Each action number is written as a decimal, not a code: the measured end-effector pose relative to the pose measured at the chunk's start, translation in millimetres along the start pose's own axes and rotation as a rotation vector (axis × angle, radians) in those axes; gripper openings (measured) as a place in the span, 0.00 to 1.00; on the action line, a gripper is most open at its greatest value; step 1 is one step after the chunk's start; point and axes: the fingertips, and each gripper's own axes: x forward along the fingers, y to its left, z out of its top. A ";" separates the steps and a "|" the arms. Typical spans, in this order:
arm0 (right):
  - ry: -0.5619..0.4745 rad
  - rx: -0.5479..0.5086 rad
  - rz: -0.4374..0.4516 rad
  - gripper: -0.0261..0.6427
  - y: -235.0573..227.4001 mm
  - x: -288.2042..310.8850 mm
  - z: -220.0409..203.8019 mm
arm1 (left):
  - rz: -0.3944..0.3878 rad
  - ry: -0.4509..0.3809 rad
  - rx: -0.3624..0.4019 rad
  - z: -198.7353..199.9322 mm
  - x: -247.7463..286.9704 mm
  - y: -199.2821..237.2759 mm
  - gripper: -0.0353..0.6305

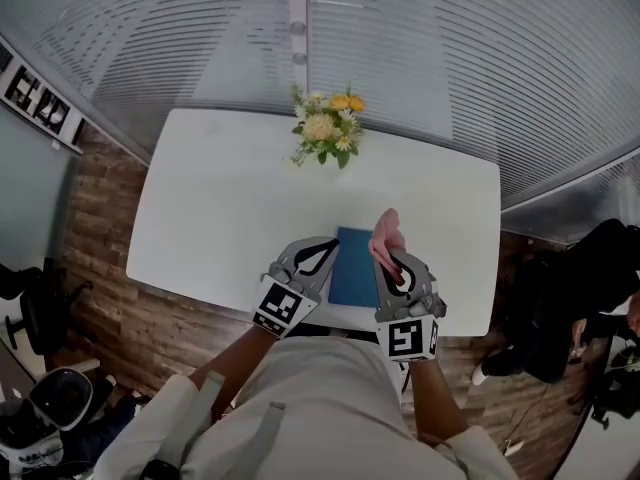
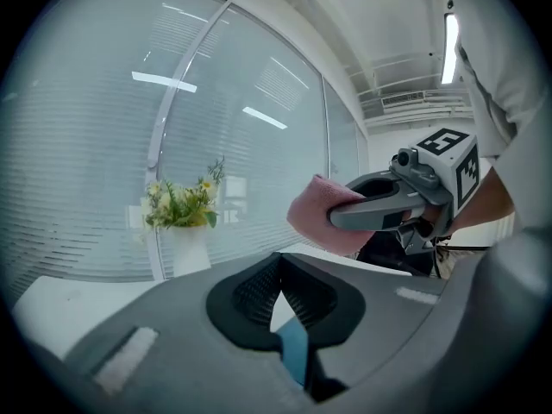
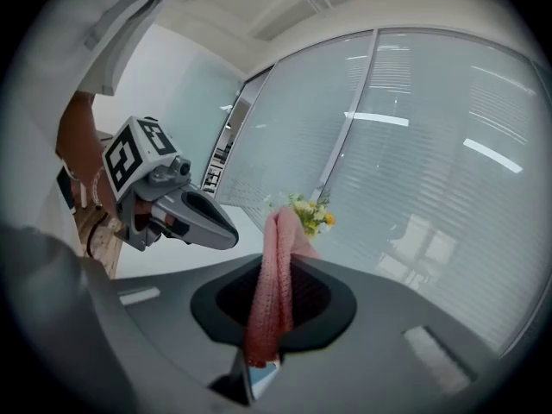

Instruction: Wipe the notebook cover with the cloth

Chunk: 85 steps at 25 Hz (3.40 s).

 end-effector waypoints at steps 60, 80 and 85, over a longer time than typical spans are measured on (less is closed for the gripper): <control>0.462 -0.864 0.387 0.08 89.5 175.1 -234.1 | -0.117 0.585 0.099 -238.0 67.0 -2.9 0.06; 0.496 -0.984 0.345 0.05 92.6 166.2 -233.3 | -0.125 0.598 0.099 -239.1 66.9 -3.5 0.06; 0.496 -1.001 0.346 0.05 94.5 162.9 -234.7 | -0.127 0.600 0.095 -240.1 67.5 -3.8 0.06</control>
